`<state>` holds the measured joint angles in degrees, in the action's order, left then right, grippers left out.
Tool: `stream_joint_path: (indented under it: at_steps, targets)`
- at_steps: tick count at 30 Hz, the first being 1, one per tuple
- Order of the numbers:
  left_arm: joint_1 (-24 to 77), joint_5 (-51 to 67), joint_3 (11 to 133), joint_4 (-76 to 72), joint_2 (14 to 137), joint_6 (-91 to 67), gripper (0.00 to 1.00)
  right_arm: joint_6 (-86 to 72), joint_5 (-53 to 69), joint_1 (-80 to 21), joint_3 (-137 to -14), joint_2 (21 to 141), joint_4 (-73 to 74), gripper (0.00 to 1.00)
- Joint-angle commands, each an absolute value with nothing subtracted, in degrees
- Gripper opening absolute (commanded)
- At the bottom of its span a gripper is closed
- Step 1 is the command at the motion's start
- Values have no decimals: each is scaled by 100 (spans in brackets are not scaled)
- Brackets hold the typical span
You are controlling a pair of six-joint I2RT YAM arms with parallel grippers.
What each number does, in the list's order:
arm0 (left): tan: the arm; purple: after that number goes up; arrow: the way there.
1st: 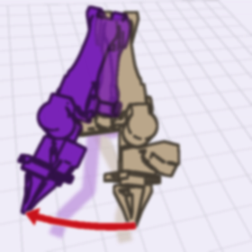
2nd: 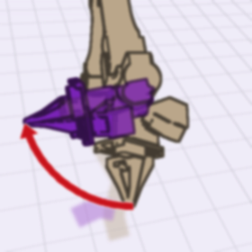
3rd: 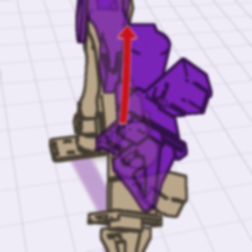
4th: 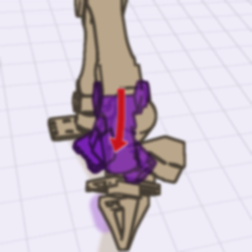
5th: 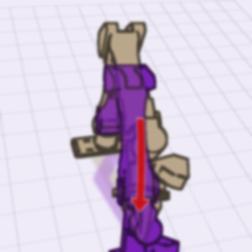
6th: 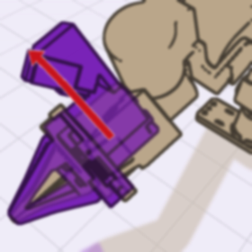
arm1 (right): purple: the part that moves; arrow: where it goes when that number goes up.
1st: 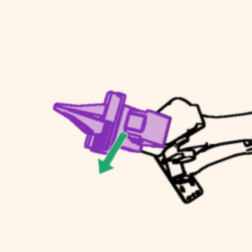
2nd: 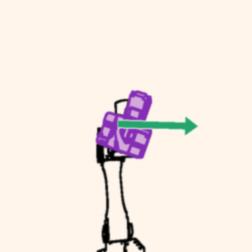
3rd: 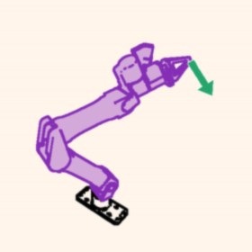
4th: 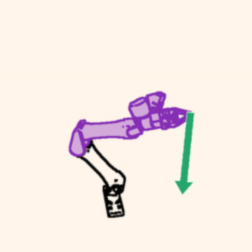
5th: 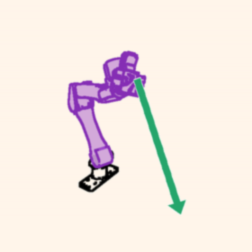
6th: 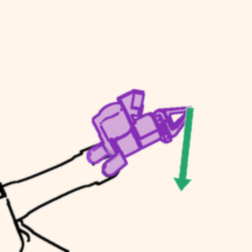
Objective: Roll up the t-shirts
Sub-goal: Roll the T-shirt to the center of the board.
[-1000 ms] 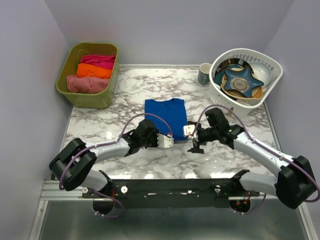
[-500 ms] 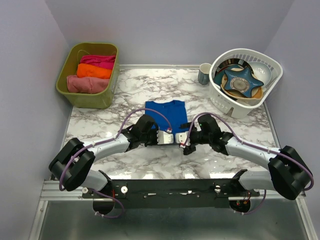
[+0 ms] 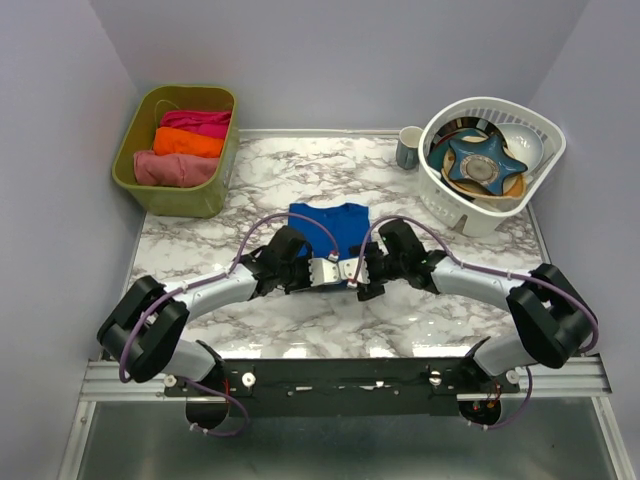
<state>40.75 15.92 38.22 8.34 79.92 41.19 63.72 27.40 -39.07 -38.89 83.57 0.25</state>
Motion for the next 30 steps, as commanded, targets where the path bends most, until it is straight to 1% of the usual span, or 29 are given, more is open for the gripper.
stream_joint_path:
  at_steps: [1,3,4,6,7,9,10,12,13,16,17,18,22,24,25,27,28,30]
  targets:
    - [4166,2188,3938,668,7735,3859,0,6267,2478,-3981,-4201,8499,606,53]
    - [4131,2232,3902,668,7682,3658,0,6214,2654,-3981,-4262,8438,747,33]
    - [4044,2311,3902,668,7664,3552,0,6092,2698,-3981,-4271,8385,791,21]
    - [3912,2495,3955,677,7612,3385,0,6021,2803,-3981,-4333,8350,1062,18]
    - [3781,2688,3972,685,7585,3184,0,5925,2786,-3981,-4333,8289,1133,10]
    - [3692,2891,4034,755,7541,3059,0,5854,2655,-3981,-4298,8201,1292,10]
    - [3674,2979,4069,930,7532,3041,0,5836,2611,-3981,-4254,8131,1344,7]
    - [3674,3251,4148,1028,7497,2919,0,5827,2654,-3973,-4236,7955,1563,4]
    - [3674,3382,4201,1176,7497,2874,0,5818,2733,-3973,-4332,7919,1721,1]
    - [3656,3857,4552,1589,7594,2603,0,5608,3268,-3964,-4596,7980,2494,1]
    - [3639,3980,4648,1634,7611,2497,0,5625,3496,-3946,-4771,8024,2992,0]
    - [3613,4260,4693,1696,7646,2453,0,5564,3594,-3920,-4816,8103,3145,0]
    - [3560,4692,4799,2230,7813,2505,0,5624,4042,-3692,-4948,8375,3822,0]
    - [3516,4921,4991,2678,8171,2758,0,5686,4288,-3464,-5131,8568,4261,0]
    - [3481,5157,5097,3316,8330,3186,0,5800,4385,-3376,-5211,8769,4411,0]
    - [3454,5325,5431,3909,8838,3540,0,5941,4578,-3173,-5404,8990,4850,0]
    - [3437,5448,5501,4416,8981,3968,0,6142,4631,-3121,-5588,9217,4991,0]
    - [3384,5563,5774,4674,9288,4235,0,6388,4719,-3015,-5852,9491,5570,1]
